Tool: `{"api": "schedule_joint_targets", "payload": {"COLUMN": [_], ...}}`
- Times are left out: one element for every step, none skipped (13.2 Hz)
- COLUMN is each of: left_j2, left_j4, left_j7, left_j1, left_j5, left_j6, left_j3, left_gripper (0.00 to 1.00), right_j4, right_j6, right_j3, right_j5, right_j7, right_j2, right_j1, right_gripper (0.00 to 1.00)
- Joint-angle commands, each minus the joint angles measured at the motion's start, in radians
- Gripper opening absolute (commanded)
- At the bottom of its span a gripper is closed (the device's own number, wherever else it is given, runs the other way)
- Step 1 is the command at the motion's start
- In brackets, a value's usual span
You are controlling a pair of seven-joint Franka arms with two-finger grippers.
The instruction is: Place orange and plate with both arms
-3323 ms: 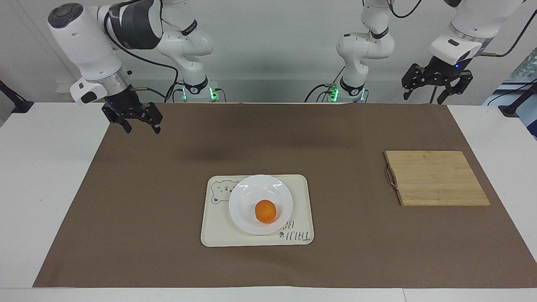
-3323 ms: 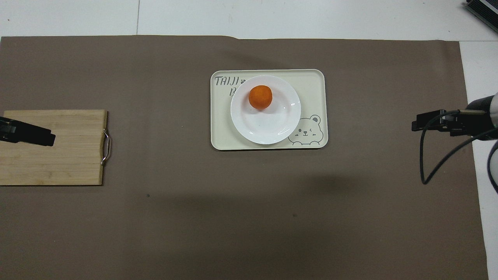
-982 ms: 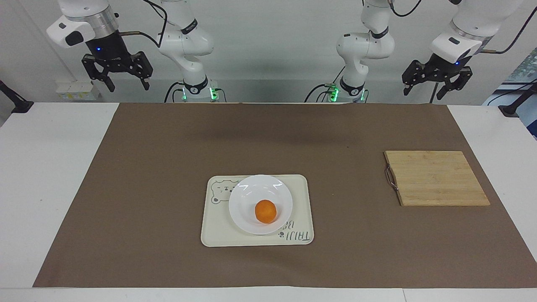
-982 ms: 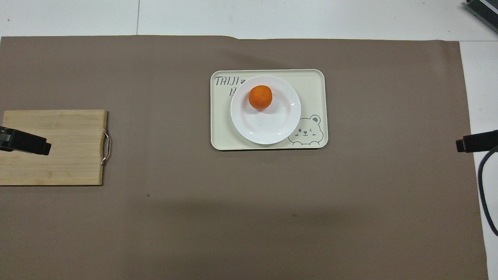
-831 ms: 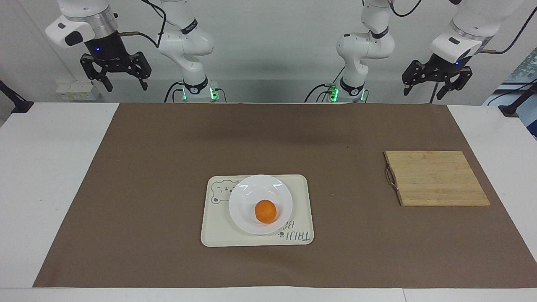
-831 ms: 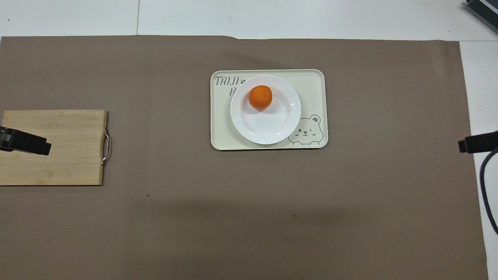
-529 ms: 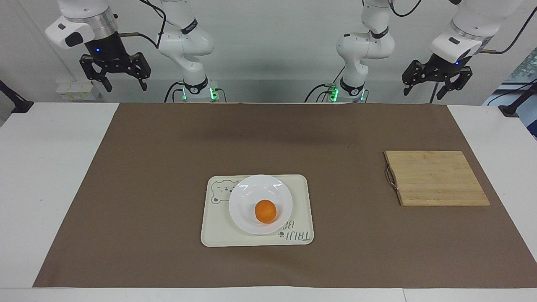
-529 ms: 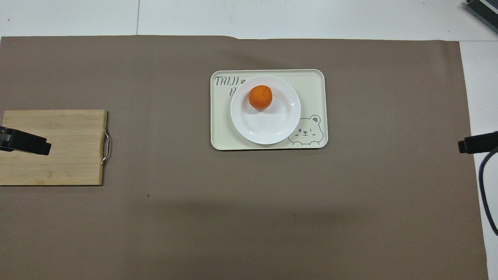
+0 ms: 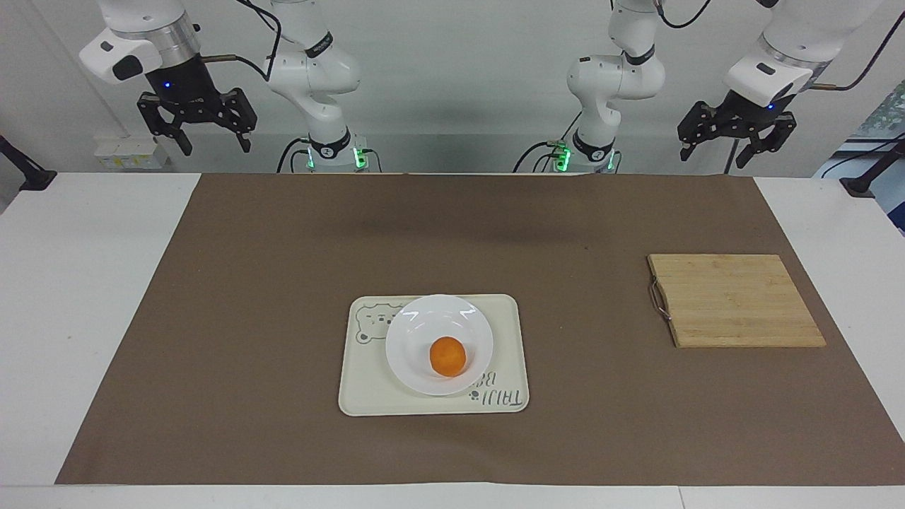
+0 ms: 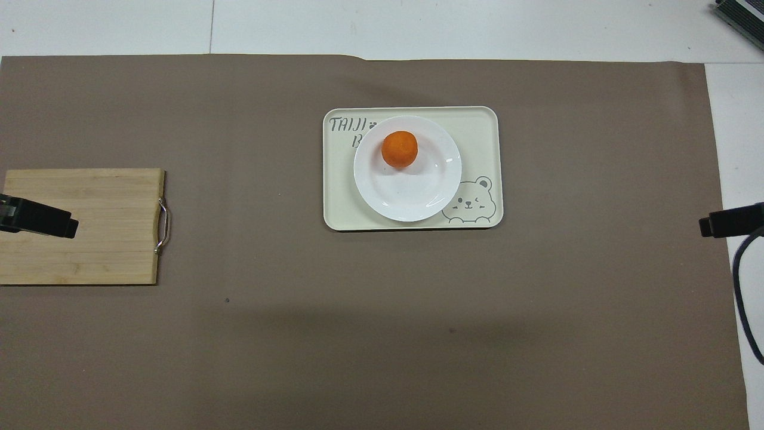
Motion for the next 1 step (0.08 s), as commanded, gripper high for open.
{"api": "schedule_joint_targets", "payload": {"left_j2": [-0.007], "left_j4": [0.001], "left_j7": [-0.010], "left_j1": [0.006], "left_j5": [0.009], "left_j6": [-0.004], "left_j3": [-0.003], "left_gripper": [1.00], "right_j4": [-0.019], "right_j6": [-0.006], "right_j3": [0.002], "right_j5": [0.024], "right_j7": [-0.002], "right_j2": [-0.020], "right_j1": [-0.014], "right_gripper": [1.00]}}
